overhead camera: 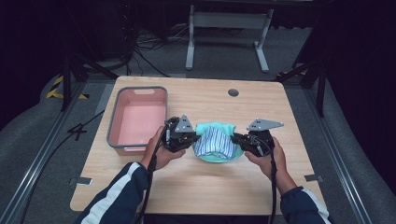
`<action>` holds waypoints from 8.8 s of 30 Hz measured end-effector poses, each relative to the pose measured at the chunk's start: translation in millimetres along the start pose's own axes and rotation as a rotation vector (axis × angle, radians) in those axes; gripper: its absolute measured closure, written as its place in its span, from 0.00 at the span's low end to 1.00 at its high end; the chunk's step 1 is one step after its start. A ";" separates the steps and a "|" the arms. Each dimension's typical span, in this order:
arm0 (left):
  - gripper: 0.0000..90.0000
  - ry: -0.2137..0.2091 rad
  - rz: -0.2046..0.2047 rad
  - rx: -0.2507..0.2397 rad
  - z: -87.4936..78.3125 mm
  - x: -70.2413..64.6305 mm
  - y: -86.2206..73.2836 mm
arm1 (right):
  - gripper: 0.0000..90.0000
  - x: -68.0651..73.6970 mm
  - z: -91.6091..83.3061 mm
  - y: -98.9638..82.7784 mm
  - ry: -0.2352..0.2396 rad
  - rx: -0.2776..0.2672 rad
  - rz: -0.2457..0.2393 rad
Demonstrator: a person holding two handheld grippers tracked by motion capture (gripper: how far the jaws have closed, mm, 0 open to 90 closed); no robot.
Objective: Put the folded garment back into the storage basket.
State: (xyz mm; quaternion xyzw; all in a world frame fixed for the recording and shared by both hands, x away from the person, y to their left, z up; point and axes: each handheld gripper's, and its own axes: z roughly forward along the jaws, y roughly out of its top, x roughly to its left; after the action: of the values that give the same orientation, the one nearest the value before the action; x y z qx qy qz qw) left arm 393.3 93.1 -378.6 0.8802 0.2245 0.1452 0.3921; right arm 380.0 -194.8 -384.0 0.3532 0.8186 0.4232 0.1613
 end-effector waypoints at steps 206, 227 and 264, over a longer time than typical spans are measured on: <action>0.25 0.191 0.062 0.056 -53.0 -20.0 -54.6 | 0.37 31.4 29.6 15.3 -0.142 0.169 -0.300; 0.24 0.083 0.156 0.161 -6.3 -50.9 -66.4 | 0.33 12.6 3.3 -37.2 -0.195 0.207 -0.274; 0.18 -0.129 -0.004 0.130 8.3 -40.5 -122.8 | 0.21 -36.2 -40.4 -154.9 -0.114 0.106 0.057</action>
State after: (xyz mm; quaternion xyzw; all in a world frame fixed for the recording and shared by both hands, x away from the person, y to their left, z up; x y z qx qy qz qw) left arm 327.6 139.9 -480.0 0.9109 0.2093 0.0726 0.3481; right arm 314.1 -304.8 -486.4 0.4079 0.8189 0.3629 0.1768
